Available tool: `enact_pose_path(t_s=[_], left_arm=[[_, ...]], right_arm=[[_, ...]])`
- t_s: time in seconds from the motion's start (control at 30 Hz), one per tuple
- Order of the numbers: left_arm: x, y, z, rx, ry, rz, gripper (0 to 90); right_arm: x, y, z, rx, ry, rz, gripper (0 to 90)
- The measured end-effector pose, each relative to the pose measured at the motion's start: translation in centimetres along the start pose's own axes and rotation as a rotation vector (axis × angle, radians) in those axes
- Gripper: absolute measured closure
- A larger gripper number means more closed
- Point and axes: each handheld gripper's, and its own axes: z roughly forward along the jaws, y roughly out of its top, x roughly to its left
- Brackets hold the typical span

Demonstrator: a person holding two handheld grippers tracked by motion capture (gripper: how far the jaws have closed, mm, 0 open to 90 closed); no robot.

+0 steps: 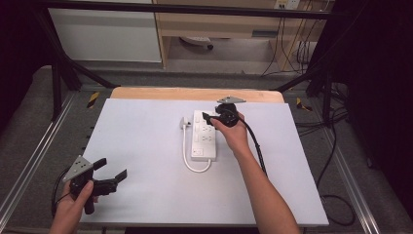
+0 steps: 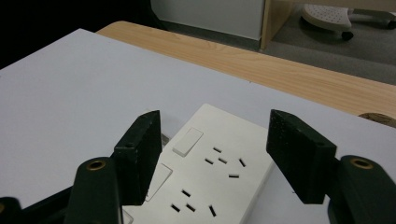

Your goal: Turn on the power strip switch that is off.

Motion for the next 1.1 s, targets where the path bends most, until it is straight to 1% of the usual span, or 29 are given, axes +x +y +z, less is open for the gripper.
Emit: enact_pose_path(t_s=[0.27, 0.4, 0.67, 0.77, 0.93, 1.0, 1.1], left_arm=[[0.0, 0.0, 0.0, -0.001, -0.001, -0.002, 5.4], [0.0, 0.0, 0.0, 0.000, -0.001, -0.002, 5.4], [0.0, 0.0, 0.0, 0.000, -0.001, -0.002, 5.5], [0.0, 0.0, 0.0, -0.001, -0.001, -0.005, 5.5], [0.0, 0.0, 0.0, -0.001, -0.003, -0.004, 5.4], [0.0, 0.0, 0.0, -0.002, -0.004, -0.004, 5.4], [0.0, 0.0, 0.0, -0.004, -0.004, -0.007, 5.4]], right_arm=[[0.0, -0.3, 0.6, 0.010, -0.002, -0.001, 39.6], [-0.1, -0.4, 0.9, 0.006, -0.009, -0.002, 44.4], [0.1, -0.4, 1.5, 0.004, -0.006, -0.009, 54.1], [0.3, -0.4, 1.8, -0.001, 0.007, -0.002, 56.7], [0.5, -0.5, 2.2, 0.002, 0.014, -0.012, 62.8], [0.7, -0.5, 2.4, 0.006, 0.018, -0.008, 64.0], [1.0, -0.5, 2.8, 0.010, 0.021, -0.015, 65.3]])
